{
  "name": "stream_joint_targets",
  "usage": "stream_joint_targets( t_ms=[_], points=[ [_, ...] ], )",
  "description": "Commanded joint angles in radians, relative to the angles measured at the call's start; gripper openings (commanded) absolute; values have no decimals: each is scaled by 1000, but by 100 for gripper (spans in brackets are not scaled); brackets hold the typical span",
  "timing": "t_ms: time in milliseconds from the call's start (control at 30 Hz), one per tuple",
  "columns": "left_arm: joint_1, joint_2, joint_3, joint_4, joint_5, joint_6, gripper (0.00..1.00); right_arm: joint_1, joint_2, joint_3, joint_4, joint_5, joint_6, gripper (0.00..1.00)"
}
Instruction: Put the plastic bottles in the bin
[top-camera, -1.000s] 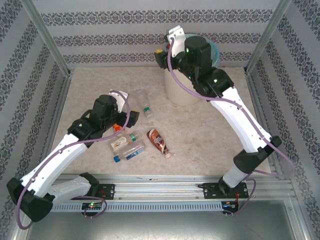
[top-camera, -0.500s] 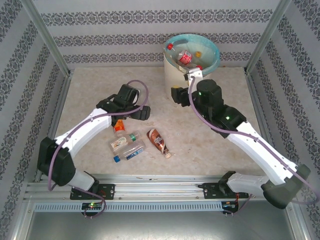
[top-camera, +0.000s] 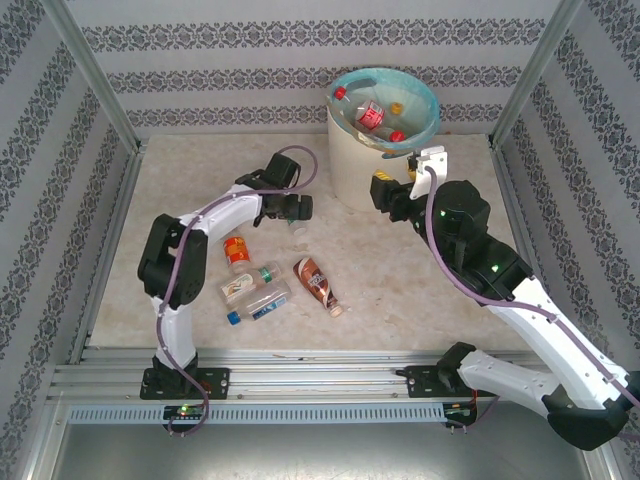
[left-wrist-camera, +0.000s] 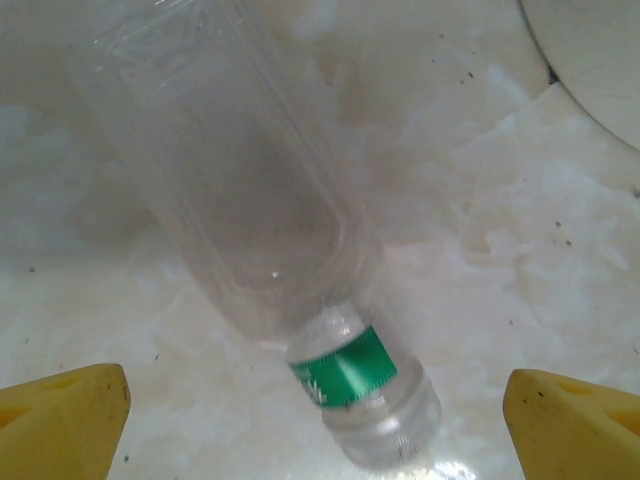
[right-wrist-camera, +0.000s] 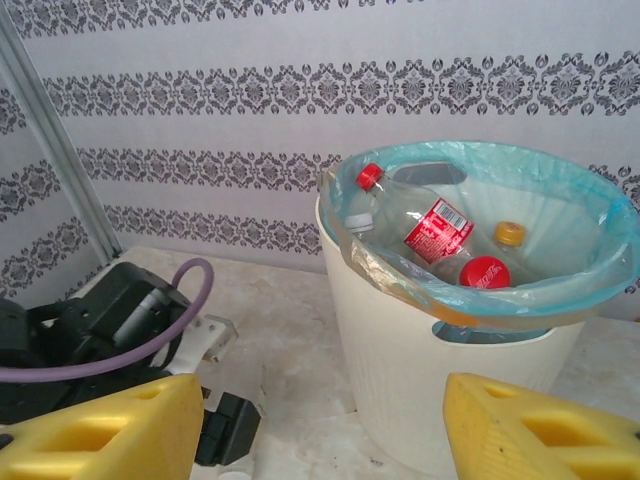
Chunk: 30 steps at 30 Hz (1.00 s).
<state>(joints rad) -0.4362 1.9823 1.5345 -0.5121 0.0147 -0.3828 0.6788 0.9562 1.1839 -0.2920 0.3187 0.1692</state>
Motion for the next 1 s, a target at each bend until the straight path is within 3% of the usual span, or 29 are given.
stream_joint_targets(
  t_ms=[0, 433, 633, 800, 967],
  points=[
    [8, 66, 93, -6, -43, -9, 96, 11, -11, -4, 17, 23, -38, 66],
    [38, 224, 237, -41, -45, -21, 90, 11, -31, -24, 7, 29, -49, 67],
    [50, 218, 223, -25, -11, -1, 73, 11, -27, -22, 4, 22, -40, 67],
    [50, 165, 181, 12, 6, 45, 54, 10, -27, -17, 4, 18, -27, 66],
    [51, 39, 106, 59, -15, 76, 53, 13, -27, -7, 1, 6, -9, 66]
  ],
)
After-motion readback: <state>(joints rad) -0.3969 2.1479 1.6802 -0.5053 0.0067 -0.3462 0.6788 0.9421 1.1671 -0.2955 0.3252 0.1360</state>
